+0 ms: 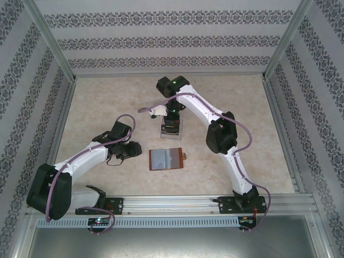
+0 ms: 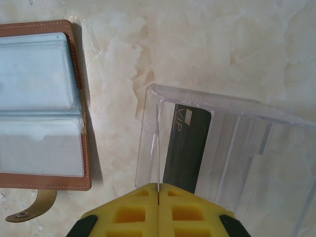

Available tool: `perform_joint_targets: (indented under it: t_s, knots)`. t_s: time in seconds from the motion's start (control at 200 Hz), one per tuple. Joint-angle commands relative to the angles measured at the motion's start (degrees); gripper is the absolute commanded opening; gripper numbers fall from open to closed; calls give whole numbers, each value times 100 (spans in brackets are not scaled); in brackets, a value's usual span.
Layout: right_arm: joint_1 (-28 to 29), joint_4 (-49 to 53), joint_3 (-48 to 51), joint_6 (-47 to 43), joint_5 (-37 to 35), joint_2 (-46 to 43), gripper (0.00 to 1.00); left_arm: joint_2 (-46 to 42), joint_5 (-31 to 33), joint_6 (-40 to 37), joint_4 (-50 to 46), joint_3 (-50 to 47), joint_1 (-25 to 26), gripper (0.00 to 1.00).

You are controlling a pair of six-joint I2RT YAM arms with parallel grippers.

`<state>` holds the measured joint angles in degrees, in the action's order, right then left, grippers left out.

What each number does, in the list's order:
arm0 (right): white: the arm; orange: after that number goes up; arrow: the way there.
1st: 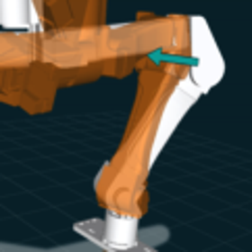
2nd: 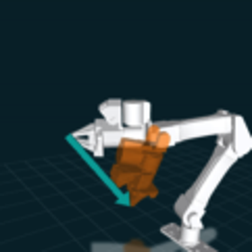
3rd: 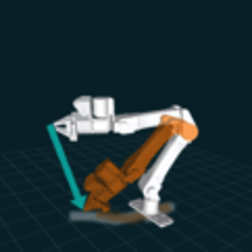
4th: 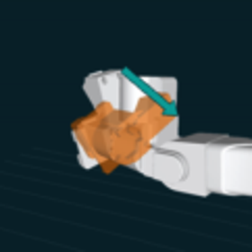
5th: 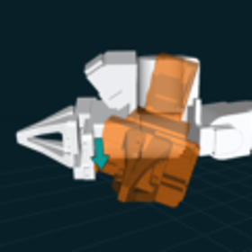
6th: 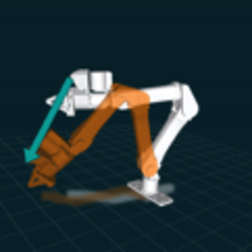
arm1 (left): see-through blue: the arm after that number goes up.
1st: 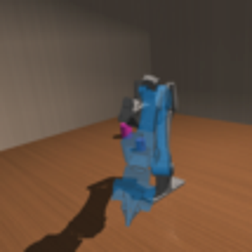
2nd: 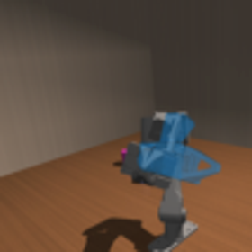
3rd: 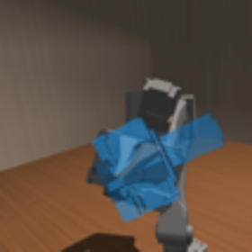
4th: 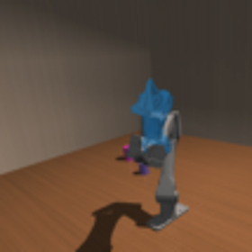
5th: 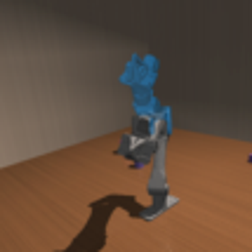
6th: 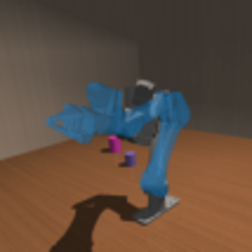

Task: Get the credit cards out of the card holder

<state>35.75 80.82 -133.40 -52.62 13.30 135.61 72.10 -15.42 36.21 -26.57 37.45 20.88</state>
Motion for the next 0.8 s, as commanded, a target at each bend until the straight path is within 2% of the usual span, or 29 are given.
perform_joint_targets:
  t_s: [0.0,0.795]
  knots:
    - [-33,138,-160,55,50,115,0,-148,-11,-68,-94,-64,-69,45]
    - [-130,93,-311,93,-7,158,1,89,-132,-184,-112,161,-69,45]
